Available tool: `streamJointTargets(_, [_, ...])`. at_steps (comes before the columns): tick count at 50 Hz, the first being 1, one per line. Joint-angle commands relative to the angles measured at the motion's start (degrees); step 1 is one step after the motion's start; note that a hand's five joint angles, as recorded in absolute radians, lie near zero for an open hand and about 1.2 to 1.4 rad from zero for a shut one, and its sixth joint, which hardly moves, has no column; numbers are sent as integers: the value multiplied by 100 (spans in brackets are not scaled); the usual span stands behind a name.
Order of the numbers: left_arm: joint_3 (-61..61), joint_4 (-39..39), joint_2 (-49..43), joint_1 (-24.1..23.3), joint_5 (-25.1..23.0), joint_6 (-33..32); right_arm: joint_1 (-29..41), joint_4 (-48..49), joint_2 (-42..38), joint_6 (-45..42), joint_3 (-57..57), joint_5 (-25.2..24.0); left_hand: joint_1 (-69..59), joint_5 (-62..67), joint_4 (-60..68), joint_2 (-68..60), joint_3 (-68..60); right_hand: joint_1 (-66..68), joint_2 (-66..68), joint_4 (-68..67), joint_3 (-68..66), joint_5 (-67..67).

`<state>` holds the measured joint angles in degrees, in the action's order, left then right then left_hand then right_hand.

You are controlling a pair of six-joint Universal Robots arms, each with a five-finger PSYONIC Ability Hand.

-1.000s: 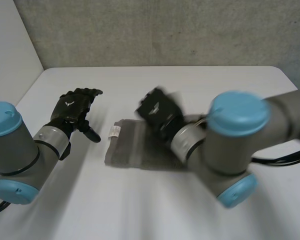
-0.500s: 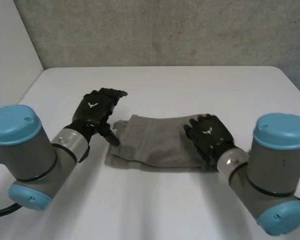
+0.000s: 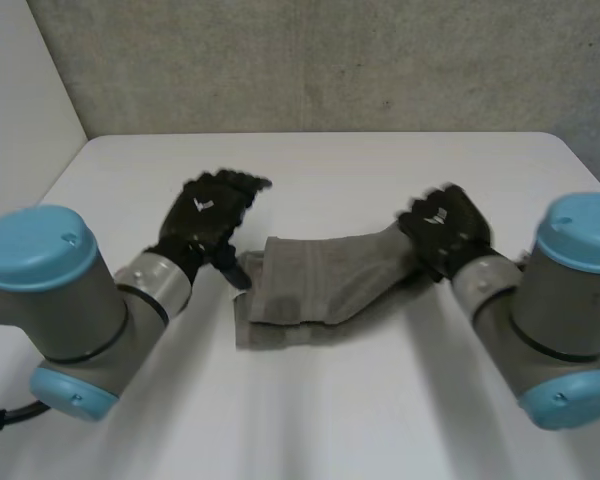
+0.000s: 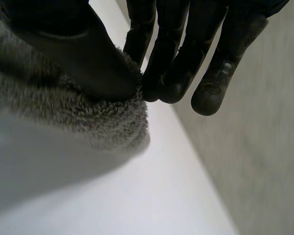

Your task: Fold the towel.

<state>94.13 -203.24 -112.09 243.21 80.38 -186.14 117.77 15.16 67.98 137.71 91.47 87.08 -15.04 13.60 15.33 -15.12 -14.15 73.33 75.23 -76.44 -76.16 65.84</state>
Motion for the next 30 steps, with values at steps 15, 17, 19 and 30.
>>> streamJointTargets(15, [-765,311,574,667,628,1502,1907,-434,-1437,168,-1703,-1053,399,-1254,-427,406,309,-3700,-3890,4012,3984,-3951])
streamJointTargets(17, [-774,312,521,666,628,1493,1776,-461,-1018,999,-1642,-432,399,-1254,-427,406,309,-5256,-5446,5568,5539,-5507])
streamJointTargets(19, [-791,312,451,640,619,1493,1645,-478,-771,1438,-1580,-159,399,-1254,-427,406,309,-5748,-5937,6059,6031,-5999])
streamJointTargets(30, [-853,390,-435,17,610,1431,976,-627,-601,2708,-1325,28,332,-1187,-360,339,242,-6207,-6397,6518,6490,-6458])
